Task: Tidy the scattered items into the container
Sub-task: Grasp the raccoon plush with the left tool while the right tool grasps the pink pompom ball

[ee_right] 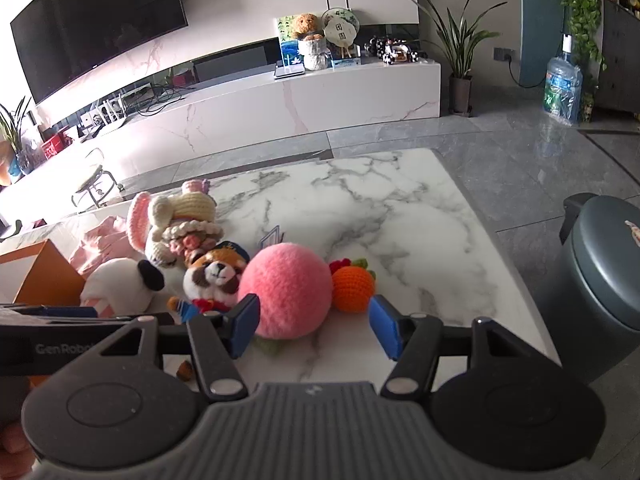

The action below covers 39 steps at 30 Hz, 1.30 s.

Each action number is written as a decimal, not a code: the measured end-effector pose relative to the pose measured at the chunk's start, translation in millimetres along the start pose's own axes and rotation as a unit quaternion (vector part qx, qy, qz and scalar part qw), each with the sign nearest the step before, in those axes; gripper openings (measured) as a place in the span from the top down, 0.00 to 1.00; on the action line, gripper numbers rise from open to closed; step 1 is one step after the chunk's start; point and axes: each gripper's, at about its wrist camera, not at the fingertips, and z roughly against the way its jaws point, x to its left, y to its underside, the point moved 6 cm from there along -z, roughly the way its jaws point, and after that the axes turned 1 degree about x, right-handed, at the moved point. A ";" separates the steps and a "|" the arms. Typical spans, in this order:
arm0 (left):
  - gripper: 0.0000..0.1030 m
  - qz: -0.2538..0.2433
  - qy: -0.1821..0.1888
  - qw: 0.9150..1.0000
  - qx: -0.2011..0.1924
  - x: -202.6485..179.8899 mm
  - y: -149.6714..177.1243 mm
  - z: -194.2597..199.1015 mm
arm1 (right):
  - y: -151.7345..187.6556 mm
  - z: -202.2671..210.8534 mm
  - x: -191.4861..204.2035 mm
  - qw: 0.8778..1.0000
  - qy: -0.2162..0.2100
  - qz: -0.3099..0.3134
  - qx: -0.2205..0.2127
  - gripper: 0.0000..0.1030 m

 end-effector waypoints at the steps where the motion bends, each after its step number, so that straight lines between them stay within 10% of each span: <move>1: 0.05 0.005 -0.002 1.000 0.006 1.5 -1.0 -7.4 | -0.1 -5.9 0.5 1.000 -0.006 0.002 0.002 0.38; 10: 0.13 0.034 0.022 0.998 0.046 4.2 -2.0 -53.0 | 3.3 -36.6 3.0 0.999 -0.036 0.022 0.004 0.43; 16: 0.54 0.061 0.053 0.996 0.048 10.6 -1.8 -50.5 | -1.7 -48.3 5.0 0.999 -0.050 0.009 0.006 0.44; 23: 0.54 0.053 0.034 0.997 0.054 22.2 -1.1 -45.7 | -8.3 -67.9 15.1 0.999 -0.048 0.009 0.013 0.34; 30: 0.34 0.050 0.031 0.997 0.057 28.9 0.5 -47.0 | -4.9 -94.1 20.2 0.998 -0.045 0.008 0.031 0.36; 39: 0.56 0.043 0.041 0.997 0.050 26.7 1.8 -39.8 | 1.3 -89.8 25.0 0.998 -0.039 0.027 0.030 0.55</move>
